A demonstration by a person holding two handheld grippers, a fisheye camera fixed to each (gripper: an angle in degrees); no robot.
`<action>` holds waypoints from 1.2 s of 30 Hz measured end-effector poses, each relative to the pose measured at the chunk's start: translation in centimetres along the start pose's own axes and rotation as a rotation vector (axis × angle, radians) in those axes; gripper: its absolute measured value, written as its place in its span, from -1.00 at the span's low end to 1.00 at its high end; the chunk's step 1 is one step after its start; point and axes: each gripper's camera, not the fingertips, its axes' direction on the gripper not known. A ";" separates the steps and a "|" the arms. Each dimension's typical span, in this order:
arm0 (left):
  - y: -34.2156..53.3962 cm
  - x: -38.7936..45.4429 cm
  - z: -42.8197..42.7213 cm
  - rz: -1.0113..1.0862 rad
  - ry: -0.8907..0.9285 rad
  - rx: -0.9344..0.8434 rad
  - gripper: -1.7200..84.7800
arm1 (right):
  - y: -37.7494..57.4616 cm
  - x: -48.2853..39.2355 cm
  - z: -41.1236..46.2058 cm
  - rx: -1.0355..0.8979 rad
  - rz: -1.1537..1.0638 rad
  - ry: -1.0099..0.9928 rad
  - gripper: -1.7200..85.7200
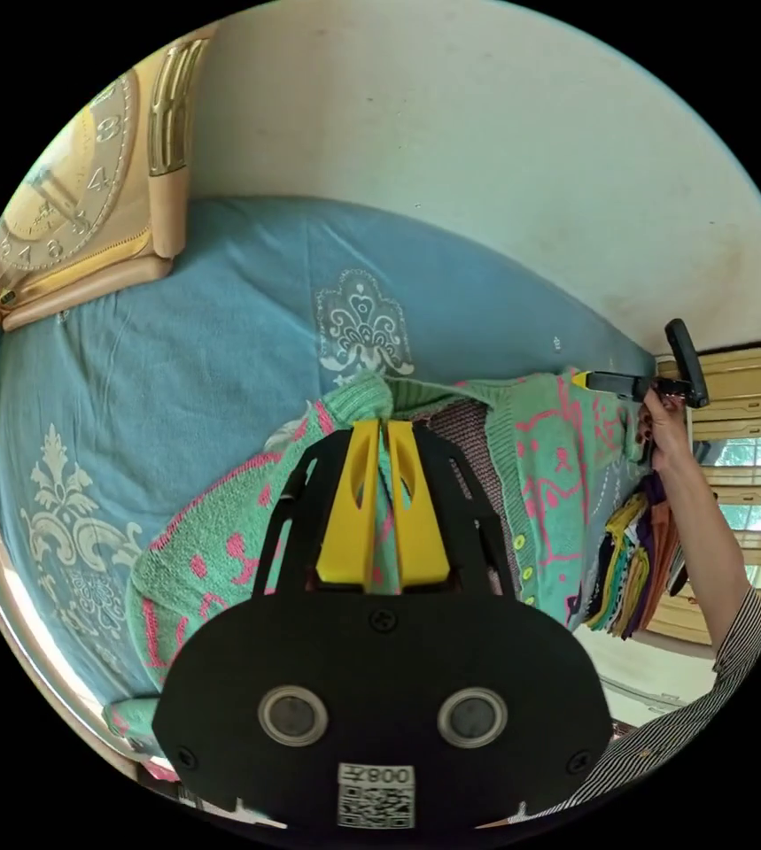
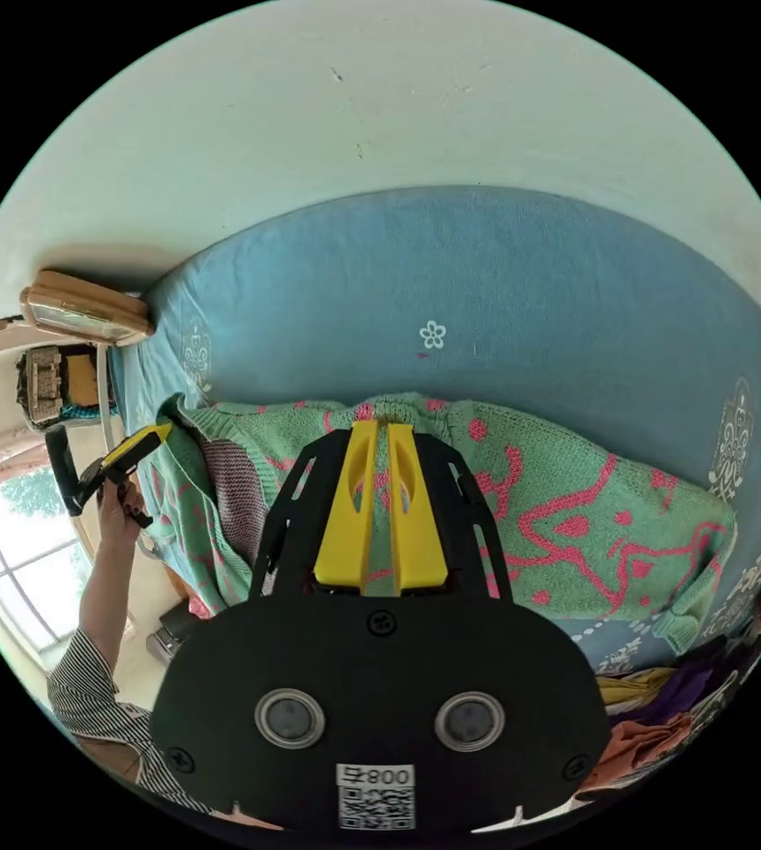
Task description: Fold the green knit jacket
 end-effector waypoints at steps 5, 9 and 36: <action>6.9 1.9 -0.4 0.125 0.151 0.001 -0.90 | 11.4 -6.0 -2.3 0.136 -0.228 -0.065 -0.77; 11.6 2.9 1.5 0.119 0.141 -0.115 -0.88 | 20.2 -12.7 4.6 -0.010 -0.354 0.044 -0.76; 17.7 4.7 8.5 0.114 0.141 -0.383 -0.95 | 19.9 -18.0 13.2 -0.079 -0.335 0.283 -0.78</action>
